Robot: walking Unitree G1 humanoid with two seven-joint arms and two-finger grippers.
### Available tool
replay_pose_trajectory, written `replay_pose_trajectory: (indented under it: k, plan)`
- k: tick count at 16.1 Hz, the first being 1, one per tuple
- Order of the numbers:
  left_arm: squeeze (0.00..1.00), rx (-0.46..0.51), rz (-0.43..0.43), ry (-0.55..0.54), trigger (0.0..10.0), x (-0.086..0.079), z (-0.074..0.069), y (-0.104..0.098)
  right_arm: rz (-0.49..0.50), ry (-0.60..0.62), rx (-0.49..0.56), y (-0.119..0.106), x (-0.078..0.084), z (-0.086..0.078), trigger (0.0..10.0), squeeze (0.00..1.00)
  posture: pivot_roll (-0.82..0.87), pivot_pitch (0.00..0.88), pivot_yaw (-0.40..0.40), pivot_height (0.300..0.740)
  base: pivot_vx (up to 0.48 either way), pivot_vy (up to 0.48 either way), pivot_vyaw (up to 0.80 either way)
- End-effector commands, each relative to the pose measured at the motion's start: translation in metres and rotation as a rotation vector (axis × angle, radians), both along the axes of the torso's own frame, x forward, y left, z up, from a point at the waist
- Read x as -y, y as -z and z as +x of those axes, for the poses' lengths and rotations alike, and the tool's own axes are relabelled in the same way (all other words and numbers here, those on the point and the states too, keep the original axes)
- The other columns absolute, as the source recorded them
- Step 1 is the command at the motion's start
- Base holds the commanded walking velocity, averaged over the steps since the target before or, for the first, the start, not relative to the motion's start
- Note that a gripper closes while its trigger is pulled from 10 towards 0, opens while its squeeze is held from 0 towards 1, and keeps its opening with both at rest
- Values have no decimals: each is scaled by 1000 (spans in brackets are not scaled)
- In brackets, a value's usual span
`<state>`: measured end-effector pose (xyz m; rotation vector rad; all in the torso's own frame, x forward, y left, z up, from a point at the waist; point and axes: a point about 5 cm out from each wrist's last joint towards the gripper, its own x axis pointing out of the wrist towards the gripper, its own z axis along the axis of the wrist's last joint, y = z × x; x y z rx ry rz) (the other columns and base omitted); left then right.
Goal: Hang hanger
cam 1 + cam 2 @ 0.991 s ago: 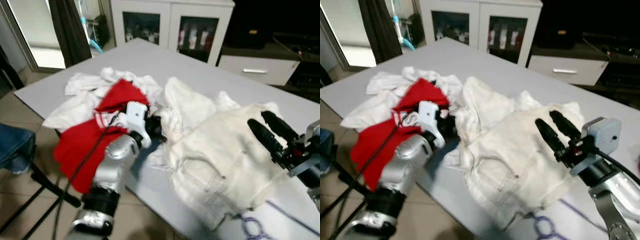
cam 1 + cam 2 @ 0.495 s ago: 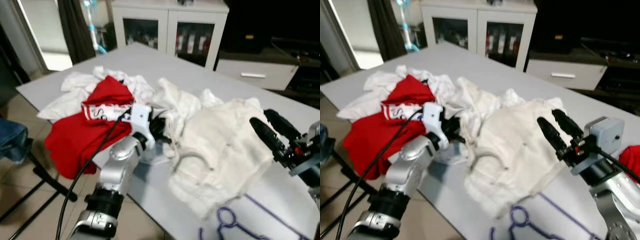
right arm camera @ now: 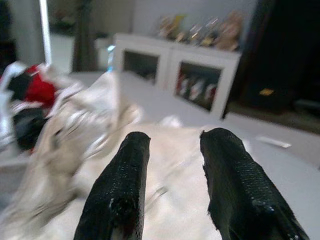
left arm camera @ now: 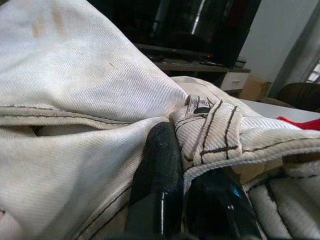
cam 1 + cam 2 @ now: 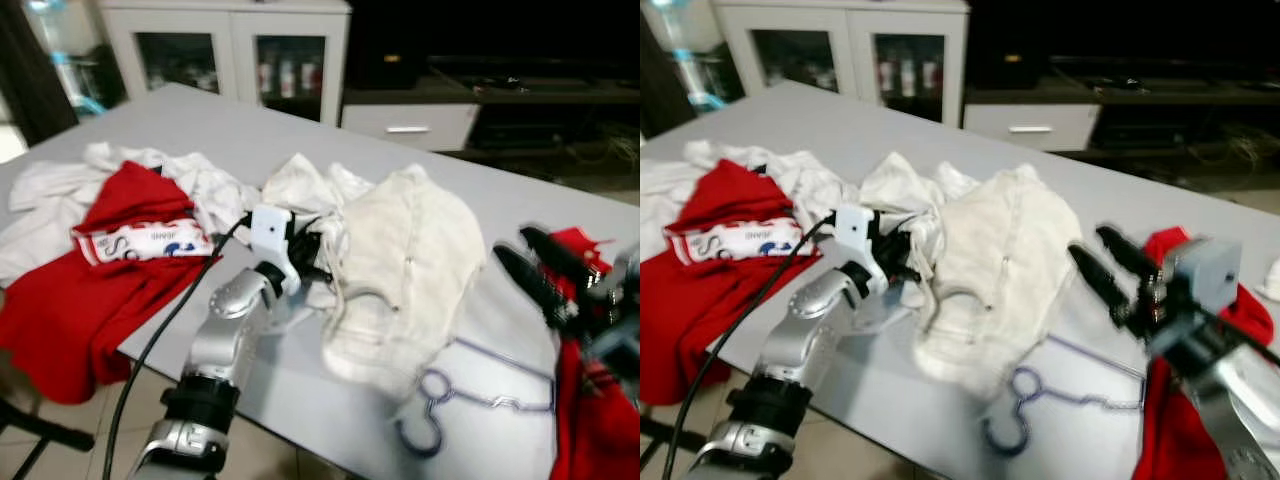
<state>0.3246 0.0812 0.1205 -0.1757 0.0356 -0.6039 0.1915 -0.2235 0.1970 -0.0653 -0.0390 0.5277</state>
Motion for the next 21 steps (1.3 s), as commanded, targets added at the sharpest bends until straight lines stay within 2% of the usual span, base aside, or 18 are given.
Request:
replay_pose_trajectory:
  k: [1, 6, 10, 13, 15, 19, 21]
  plan:
    - [0, 6, 16, 17, 10000, 4, 2, -1, -32, -65, -11, -4, -3, -4, 10000, 0, -157, 0, -16, 740, 0, 0, 0]
    - [0, 10, 18, 15, 10000, 8, 3, -2, -61, -103, -49, -1, -4, -3, 10000, 0, -152, 0, -23, 740, 0, 0, 0]
    - [0, 9, 23, 8, 10000, 6, 3, -1, -44, -133, -43, -1, -8, -4, 10000, 0, -145, 0, -26, 740, 0, 0, 0]
    - [0, 8, 22, 2, 10000, 5, 4, -2, -42, -186, -61, 1, -13, -11, 10000, 0, -146, 0, -23, 740, 0, 0, 0]
    - [0, 9, 23, 1, 10000, 5, 4, -2, -24, -176, -83, 3, -12, -11, 10000, 0, -149, 0, -22, 740, 0, 0, 0]
    - [0, 12, 21, 2, 10000, 6, 5, -3, -127, -289, -214, 20, -16, -25, 10000, 0, -149, 0, -22, 740, 0, 0, 0]
    - [0, 12, 22, -1, 10000, 6, 5, -3, -166, -299, -258, 23, -11, -25, 10000, 0, -146, 0, -24, 740, 0, 0, 0]
